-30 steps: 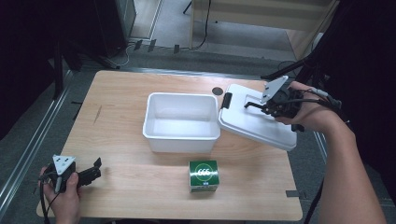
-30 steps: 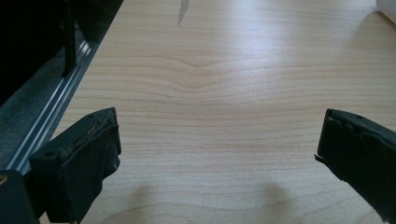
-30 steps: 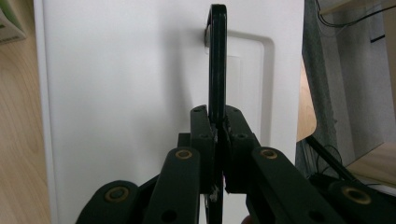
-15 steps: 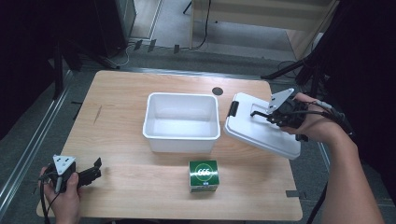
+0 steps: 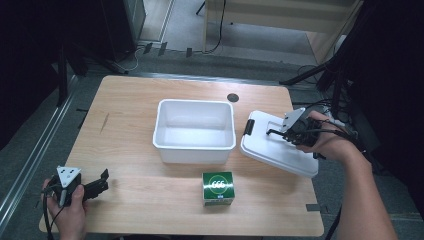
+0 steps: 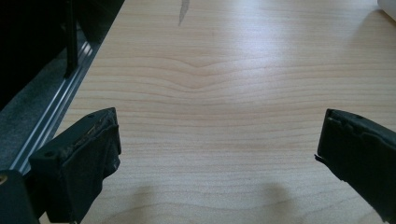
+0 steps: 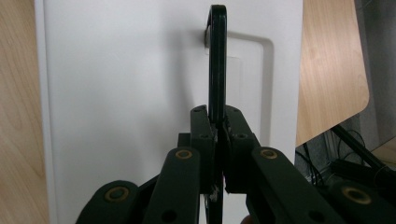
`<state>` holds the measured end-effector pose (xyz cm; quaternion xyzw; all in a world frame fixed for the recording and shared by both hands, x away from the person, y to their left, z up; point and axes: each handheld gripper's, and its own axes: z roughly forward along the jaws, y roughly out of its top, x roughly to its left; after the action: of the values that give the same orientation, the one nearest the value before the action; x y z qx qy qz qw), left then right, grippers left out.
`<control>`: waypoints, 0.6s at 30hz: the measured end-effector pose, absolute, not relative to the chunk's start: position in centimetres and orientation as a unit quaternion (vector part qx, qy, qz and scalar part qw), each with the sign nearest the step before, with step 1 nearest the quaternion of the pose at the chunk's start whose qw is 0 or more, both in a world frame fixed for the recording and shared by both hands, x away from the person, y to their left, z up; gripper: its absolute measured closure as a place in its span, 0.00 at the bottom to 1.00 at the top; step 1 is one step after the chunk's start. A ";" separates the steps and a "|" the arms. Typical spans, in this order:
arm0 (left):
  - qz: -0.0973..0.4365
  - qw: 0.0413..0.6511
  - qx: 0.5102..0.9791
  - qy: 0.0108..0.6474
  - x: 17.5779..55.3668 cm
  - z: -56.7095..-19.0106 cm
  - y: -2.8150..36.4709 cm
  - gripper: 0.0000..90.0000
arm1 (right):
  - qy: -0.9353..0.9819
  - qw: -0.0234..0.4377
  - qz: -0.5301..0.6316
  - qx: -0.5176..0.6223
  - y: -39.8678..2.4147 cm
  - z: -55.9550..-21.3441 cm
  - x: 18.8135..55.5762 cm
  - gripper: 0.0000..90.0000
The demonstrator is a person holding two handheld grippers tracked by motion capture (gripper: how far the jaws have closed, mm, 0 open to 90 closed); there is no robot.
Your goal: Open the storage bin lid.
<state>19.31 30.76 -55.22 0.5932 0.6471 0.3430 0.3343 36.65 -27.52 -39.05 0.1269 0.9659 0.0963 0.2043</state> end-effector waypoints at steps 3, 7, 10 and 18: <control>0.343 0.334 0.593 0.647 19.3 -55.2 30.8 0.00 | 0.966 0.204 0.098 0.128 -27.6 -39.9 36.8 0.95; 0.343 0.334 0.594 0.647 19.3 -55.2 30.8 0.00 | 0.967 0.200 0.097 0.129 -27.5 -41.2 36.9 0.95; 0.344 0.334 0.593 0.647 19.3 -55.2 30.8 0.00 | 0.967 0.197 0.095 0.133 -27.5 -42.3 37.0 0.95; 0.345 0.333 0.593 0.647 19.3 -55.2 30.8 0.00 | 0.968 0.189 0.090 0.137 -27.6 -44.5 37.3 0.95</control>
<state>19.27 30.75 -55.20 0.5929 0.6468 0.3449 0.3333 37.33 -27.61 -44.45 0.1373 0.9682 0.0900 0.1890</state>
